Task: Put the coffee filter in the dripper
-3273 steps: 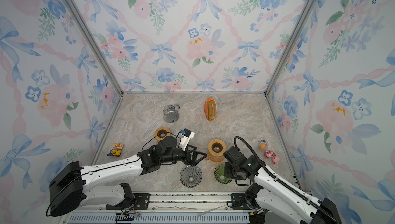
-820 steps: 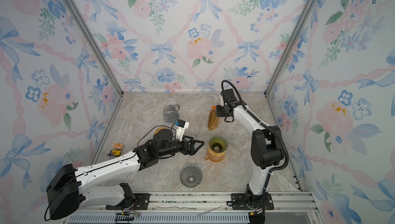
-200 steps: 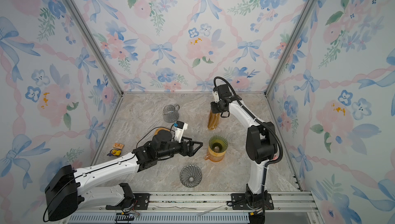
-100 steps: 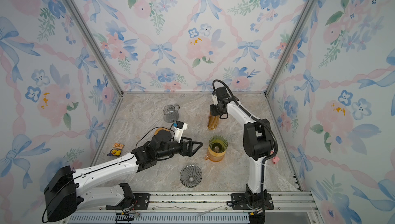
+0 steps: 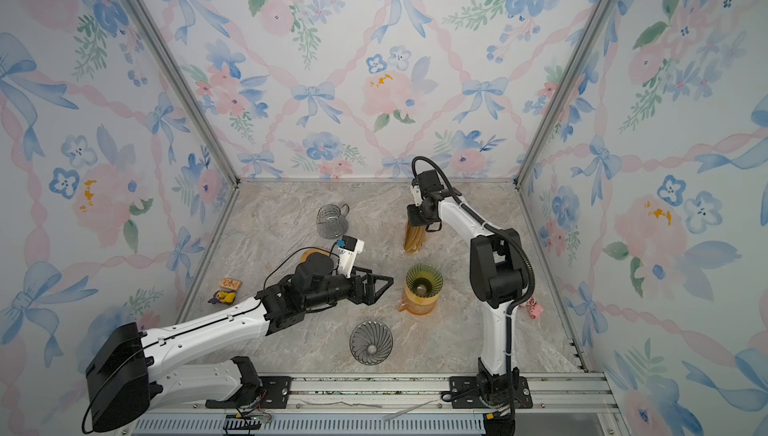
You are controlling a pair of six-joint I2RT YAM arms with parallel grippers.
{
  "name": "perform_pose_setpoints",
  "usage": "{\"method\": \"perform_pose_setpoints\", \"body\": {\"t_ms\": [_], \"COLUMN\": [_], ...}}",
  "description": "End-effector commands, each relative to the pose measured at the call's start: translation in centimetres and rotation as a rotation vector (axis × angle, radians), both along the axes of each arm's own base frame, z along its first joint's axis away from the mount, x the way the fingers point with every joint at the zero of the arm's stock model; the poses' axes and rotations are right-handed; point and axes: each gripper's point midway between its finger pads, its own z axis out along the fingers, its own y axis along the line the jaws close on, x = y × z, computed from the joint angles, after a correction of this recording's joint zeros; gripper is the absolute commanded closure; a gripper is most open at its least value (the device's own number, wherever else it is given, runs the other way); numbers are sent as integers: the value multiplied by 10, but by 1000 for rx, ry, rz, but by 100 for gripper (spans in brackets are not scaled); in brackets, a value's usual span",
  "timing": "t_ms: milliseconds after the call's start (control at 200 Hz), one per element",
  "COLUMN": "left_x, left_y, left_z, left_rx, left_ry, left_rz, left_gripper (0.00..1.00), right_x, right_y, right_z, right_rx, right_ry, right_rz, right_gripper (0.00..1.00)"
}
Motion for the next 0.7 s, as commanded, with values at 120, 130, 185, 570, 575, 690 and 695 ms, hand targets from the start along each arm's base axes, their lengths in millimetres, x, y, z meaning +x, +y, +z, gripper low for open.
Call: {"method": "perform_pose_setpoints", "body": {"t_ms": [120,130,185,570,575,690,695], "left_x": [0,1,1,-2,-2,-3,-3], "left_y": [7,7,7,9,9,9,9], "left_z": [1,1,2,5,6,5,5], "left_rx": [5,4,4,-20,-21,-20,-20], "left_ry": [-20,-20,-21,-28,-29,-28,-28], "left_rz": [10,12,12,7,7,7,7], "left_gripper": [2,2,2,2,2,2,2], "right_x": [0,0,-3,-26,-27,-32,-32], "right_y": [11,11,10,6,6,7,7], "right_z": [5,5,10,37,37,44,45], "right_rx": [19,20,23,67,67,87,88], "right_ry": [-2,-1,-10,-45,-45,-56,-57], "right_rz": [7,6,4,-4,-4,-3,-3], "right_gripper": [89,89,91,95,95,95,95]}}
